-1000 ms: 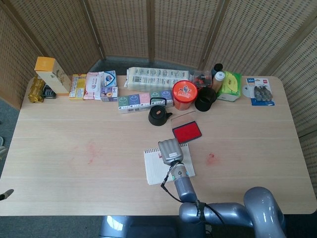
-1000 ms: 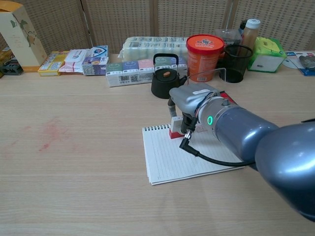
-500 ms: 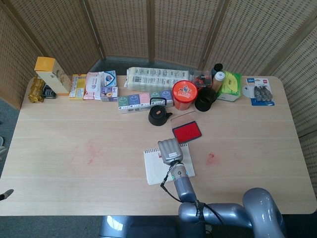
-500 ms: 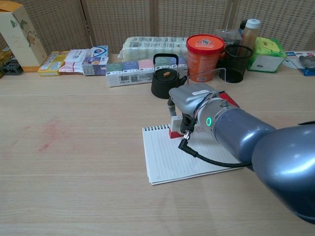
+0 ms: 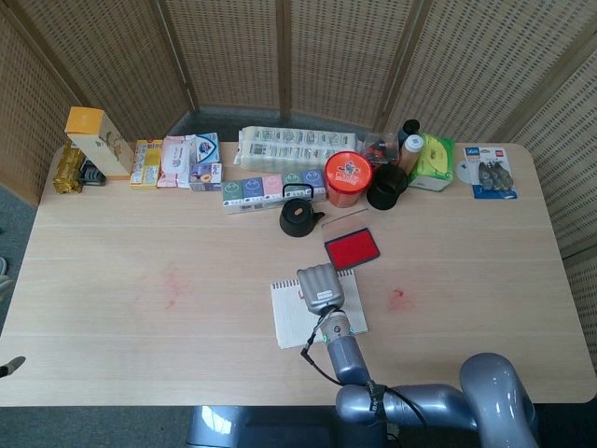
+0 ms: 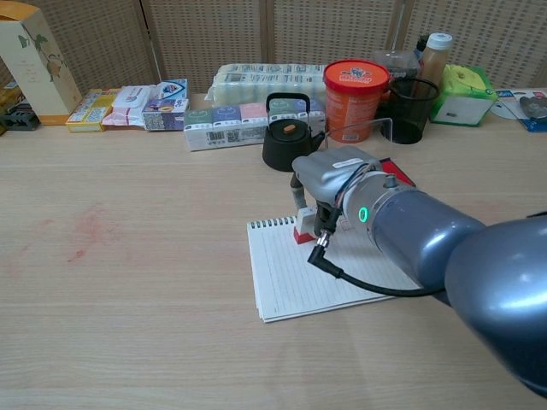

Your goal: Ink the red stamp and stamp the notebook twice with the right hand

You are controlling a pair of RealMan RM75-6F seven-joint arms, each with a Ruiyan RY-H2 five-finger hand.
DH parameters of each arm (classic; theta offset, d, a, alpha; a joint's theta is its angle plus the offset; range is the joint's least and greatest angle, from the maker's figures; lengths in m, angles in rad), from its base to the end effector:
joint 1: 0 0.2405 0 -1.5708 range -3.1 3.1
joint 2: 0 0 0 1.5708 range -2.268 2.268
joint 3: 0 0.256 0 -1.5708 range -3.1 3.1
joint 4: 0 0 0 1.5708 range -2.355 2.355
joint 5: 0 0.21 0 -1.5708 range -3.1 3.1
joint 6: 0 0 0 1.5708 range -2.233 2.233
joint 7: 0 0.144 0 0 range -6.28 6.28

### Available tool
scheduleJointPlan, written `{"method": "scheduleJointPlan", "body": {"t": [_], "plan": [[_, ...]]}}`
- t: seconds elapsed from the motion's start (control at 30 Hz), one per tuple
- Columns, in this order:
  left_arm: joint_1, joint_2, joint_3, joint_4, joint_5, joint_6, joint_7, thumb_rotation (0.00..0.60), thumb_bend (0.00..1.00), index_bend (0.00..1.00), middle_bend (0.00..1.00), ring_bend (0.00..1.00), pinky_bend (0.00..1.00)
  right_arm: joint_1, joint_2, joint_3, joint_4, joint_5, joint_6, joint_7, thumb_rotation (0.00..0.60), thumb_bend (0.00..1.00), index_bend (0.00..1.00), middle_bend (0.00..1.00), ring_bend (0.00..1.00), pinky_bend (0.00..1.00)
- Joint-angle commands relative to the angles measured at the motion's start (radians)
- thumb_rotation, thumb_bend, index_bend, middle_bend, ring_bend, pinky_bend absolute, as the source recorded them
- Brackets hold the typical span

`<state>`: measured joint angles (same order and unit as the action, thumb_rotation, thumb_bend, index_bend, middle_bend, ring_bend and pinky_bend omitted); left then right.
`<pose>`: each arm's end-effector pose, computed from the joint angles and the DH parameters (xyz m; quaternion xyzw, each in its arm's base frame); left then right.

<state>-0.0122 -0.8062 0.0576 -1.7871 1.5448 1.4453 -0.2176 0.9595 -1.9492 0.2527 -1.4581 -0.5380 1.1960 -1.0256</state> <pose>-0.3106 0.1335 0.2194 -0.5882 -0.4704 -0.3487 0.5579 -0.0607 -0.3106 -0.1145 0.7638 -0.3724 0.2414 0.4686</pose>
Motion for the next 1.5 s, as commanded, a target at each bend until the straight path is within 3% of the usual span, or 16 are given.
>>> {"method": "scheduleJointPlan", "body": {"t": [0.03, 0.27, 0.57, 0.73, 0.9, 1.17, 1.5], "plan": [[0.002, 0.002, 0.002, 0.001, 0.008, 0.007, -0.006, 0.600, 0.00, 0.00, 0.00, 0.00, 0.01, 0.011, 0.035, 0.022, -0.092, -0.011, 0.062, -0.049, 0.600, 0.48, 0.72, 1.00, 0.99, 1.00], [0.013, 0.009, 0.007, 0.005, 0.030, 0.033, -0.026, 0.600, 0.00, 0.00, 0.00, 0.00, 0.01, 0.034, 0.107, 0.074, -0.297, 0.003, 0.186, -0.154, 0.600, 0.48, 0.72, 1.00, 0.99, 1.00], [0.014, 0.005, 0.008, 0.003, 0.030, 0.033, -0.013, 0.600, 0.00, 0.00, 0.00, 0.00, 0.01, 0.007, 0.211, 0.077, -0.356, 0.017, 0.220, -0.146, 0.600, 0.48, 0.72, 1.00, 0.99, 1.00], [0.012, 0.001, 0.008, -0.002, 0.024, 0.026, 0.006, 0.600, 0.00, 0.00, 0.00, 0.00, 0.01, -0.044, 0.282, 0.045, -0.325, 0.010, 0.178, -0.067, 0.600, 0.48, 0.72, 1.00, 0.99, 1.00], [0.007, -0.005, 0.004, -0.006, 0.008, 0.014, 0.026, 0.600, 0.00, 0.00, 0.00, 0.00, 0.01, -0.093, 0.323, 0.004, -0.227, 0.009, 0.099, 0.031, 0.600, 0.48, 0.72, 1.00, 0.99, 1.00], [-0.005, -0.015, -0.003, -0.011, -0.021, -0.015, 0.055, 0.600, 0.00, 0.00, 0.00, 0.00, 0.01, -0.136, 0.307, -0.044, -0.057, 0.002, -0.016, 0.146, 0.600, 0.48, 0.72, 1.00, 0.99, 1.00], [-0.010, -0.019, -0.005, -0.014, -0.034, -0.028, 0.066, 0.600, 0.00, 0.00, 0.00, 0.00, 0.01, -0.154, 0.287, -0.059, 0.027, -0.032, -0.057, 0.206, 0.600, 0.48, 0.72, 1.00, 0.98, 1.00]]}}
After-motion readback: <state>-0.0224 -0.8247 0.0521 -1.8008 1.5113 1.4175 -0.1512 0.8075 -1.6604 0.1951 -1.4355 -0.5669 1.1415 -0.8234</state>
